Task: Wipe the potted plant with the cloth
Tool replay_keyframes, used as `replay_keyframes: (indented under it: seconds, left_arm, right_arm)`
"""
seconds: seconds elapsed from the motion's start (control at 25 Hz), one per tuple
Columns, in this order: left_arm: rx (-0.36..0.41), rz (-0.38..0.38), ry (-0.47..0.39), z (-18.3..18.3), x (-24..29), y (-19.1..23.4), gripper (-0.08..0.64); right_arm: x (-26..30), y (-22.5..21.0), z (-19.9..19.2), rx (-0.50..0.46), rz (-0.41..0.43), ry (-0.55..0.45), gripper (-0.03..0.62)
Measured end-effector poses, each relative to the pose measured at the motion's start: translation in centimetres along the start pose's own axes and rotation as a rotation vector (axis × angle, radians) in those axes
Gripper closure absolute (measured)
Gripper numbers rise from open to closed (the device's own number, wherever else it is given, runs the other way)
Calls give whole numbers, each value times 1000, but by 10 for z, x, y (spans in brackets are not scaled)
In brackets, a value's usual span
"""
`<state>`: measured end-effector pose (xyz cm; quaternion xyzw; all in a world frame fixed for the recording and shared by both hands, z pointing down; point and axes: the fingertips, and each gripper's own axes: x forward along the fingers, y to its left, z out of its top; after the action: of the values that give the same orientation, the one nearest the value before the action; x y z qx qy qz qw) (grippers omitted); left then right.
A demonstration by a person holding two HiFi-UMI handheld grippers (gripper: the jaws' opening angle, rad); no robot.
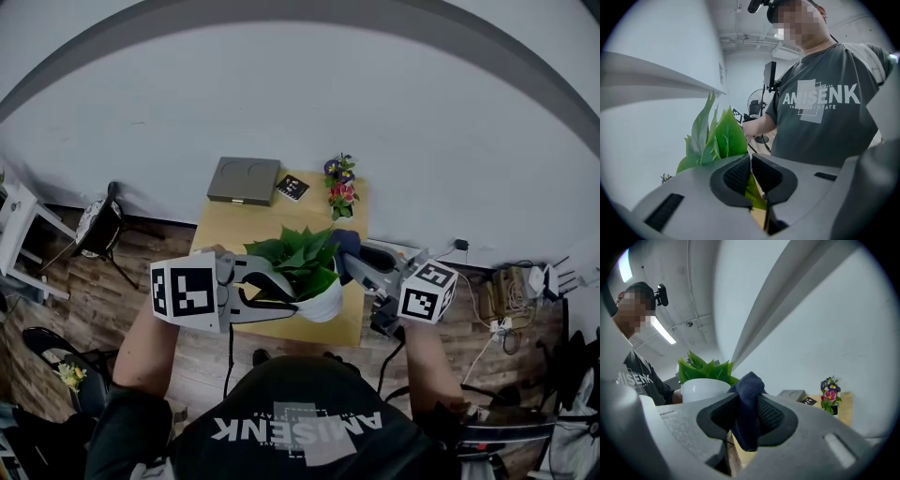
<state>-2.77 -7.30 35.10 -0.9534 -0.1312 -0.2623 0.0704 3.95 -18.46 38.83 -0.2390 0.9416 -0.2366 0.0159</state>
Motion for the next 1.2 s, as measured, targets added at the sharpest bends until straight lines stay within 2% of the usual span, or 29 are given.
replay_keyframes:
  seconds: [0.28, 0.44, 0.56, 0.76, 1.2]
  left_arm:
    - [-9, 18, -31, 6, -2, 1, 543]
    - [-30, 41, -28, 2, -2, 2, 543]
    - [-55, 56, -68, 3, -4, 3, 542]
    - [-98, 79, -108, 2, -5, 8, 541]
    - [-208, 120, -110, -6, 5, 29, 538]
  right_arm:
    - [19, 10, 5, 9, 132, 17, 482]
    - [19, 10, 1, 40, 175, 25, 482]
    - [16, 13, -1, 59, 191, 14, 482]
    - [4, 16, 4, 53, 170, -20, 482]
    - [-16, 20, 13, -11, 57, -73, 482]
